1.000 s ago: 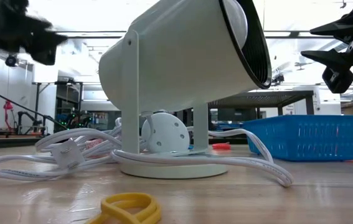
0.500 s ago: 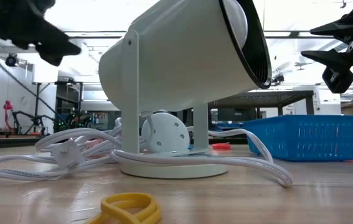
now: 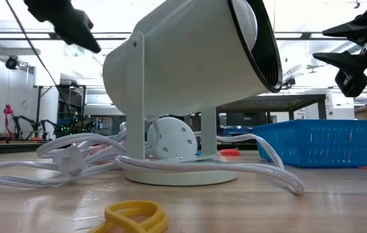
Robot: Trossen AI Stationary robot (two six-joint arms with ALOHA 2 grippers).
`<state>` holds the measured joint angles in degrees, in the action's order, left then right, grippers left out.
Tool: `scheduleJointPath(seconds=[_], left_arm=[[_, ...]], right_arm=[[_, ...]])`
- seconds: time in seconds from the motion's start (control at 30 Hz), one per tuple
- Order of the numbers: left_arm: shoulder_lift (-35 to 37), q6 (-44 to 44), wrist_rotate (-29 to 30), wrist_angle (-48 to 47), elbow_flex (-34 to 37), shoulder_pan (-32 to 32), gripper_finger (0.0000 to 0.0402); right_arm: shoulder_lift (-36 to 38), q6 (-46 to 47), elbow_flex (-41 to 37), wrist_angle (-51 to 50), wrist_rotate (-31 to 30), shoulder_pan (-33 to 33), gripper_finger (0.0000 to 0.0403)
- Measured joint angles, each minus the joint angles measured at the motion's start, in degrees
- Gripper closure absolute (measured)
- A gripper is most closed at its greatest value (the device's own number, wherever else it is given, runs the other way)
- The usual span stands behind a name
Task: Pick & Place Office Desk Supplies
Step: Put the yellow rubber band into the blue bin
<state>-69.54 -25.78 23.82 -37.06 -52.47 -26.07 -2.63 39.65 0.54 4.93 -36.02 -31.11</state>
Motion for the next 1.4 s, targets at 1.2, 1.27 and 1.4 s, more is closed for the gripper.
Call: scheduleJointPath(seconds=[1.2,1.27,1.4], left_arm=[[-12.0,-28.9,-8.8,-2.5,7.8,-18.3,0.0200],[-12.5,-26.8,-10.0,-1.5,7.8,-18.1,0.0200],[-13.1,-27.1,-10.2,-1.2,7.8,-17.7,0.0200]], right_arm=[[-0.1,0.0,0.0,0.0,0.0,0.0,0.0218],[-0.1,0.0,0.0,0.0,0.0,0.0,0.0218],[-0.1,0.0,0.0,-0.1,0.0,0.0,0.0218]])
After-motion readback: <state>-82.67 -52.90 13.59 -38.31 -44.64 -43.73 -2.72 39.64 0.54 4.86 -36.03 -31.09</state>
